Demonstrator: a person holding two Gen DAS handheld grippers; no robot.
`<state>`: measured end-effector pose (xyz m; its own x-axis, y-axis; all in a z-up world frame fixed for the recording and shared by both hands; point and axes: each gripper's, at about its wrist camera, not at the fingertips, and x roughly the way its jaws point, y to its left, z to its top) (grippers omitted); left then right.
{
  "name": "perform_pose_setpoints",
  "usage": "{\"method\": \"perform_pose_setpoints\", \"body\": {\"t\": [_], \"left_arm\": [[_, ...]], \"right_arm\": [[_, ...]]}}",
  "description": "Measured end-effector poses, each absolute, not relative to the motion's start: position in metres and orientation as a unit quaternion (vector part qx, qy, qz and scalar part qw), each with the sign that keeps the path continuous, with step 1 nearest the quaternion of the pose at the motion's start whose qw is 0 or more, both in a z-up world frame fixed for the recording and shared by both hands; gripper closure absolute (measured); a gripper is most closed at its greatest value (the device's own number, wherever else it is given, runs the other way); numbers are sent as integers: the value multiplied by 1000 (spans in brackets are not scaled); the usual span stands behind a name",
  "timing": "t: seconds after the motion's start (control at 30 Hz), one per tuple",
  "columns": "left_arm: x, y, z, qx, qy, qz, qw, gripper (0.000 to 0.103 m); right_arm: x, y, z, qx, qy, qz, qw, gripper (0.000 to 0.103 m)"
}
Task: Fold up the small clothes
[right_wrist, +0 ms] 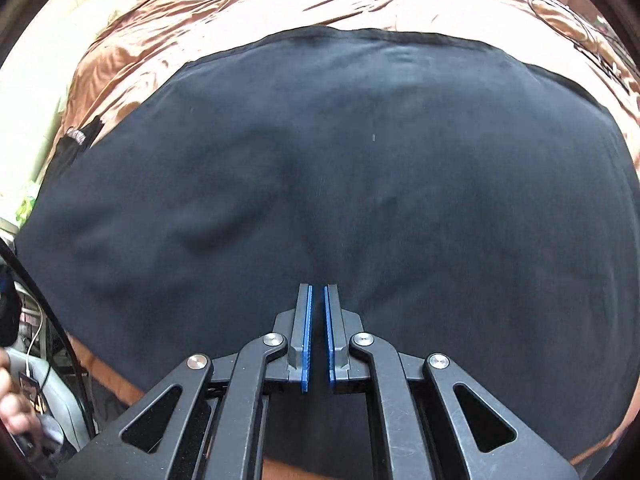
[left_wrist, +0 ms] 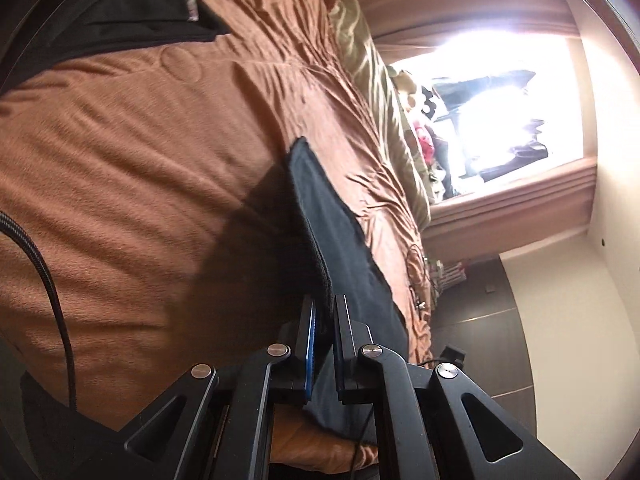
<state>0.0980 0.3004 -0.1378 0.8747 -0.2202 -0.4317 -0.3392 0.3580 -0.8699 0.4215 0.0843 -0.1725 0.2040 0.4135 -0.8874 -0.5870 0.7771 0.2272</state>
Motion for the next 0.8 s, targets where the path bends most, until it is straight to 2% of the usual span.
{"method": "perform_pose_setpoints", "body": {"t": [0.43,0.8], "left_arm": [[122,286,-99,-546,239,1,803,96],[146,266,-63,-518,240,-25,821,96]], "right_arm": [[363,48,-171,-70,548,380,742,101],[382,18,-142,-32,518,385,764,101]]}}
